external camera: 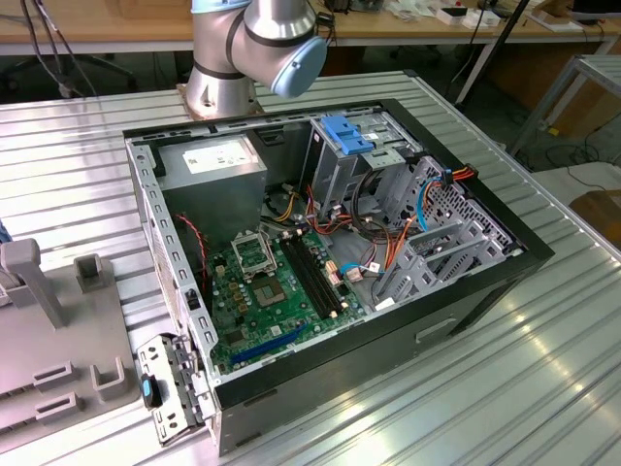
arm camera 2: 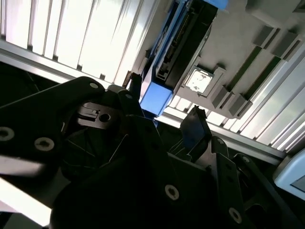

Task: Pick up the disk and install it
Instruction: 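Pick up the disk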

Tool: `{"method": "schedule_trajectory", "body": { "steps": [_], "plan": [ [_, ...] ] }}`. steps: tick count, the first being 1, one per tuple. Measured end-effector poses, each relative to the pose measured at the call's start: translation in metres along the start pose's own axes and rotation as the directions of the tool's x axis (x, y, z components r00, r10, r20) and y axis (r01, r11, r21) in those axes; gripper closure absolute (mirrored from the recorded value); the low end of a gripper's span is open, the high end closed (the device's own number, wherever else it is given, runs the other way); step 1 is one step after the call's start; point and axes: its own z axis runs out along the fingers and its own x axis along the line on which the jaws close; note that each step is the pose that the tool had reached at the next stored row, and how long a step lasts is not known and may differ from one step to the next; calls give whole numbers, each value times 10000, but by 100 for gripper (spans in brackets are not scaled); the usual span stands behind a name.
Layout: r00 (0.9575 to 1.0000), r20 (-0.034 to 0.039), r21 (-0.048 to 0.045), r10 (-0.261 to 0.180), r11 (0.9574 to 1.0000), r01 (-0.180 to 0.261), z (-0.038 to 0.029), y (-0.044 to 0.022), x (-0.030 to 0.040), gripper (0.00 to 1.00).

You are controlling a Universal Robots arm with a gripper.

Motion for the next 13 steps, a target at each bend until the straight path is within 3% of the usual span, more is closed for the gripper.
{"method": "schedule_trajectory", "body": {
  "steps": [6,13],
  "plan": [
    [9999,31,-1,134,9999,-134,57,38,-3,40],
    [10000,67,-8,34,10000,-34,198,47,16,40]
  ]
}}
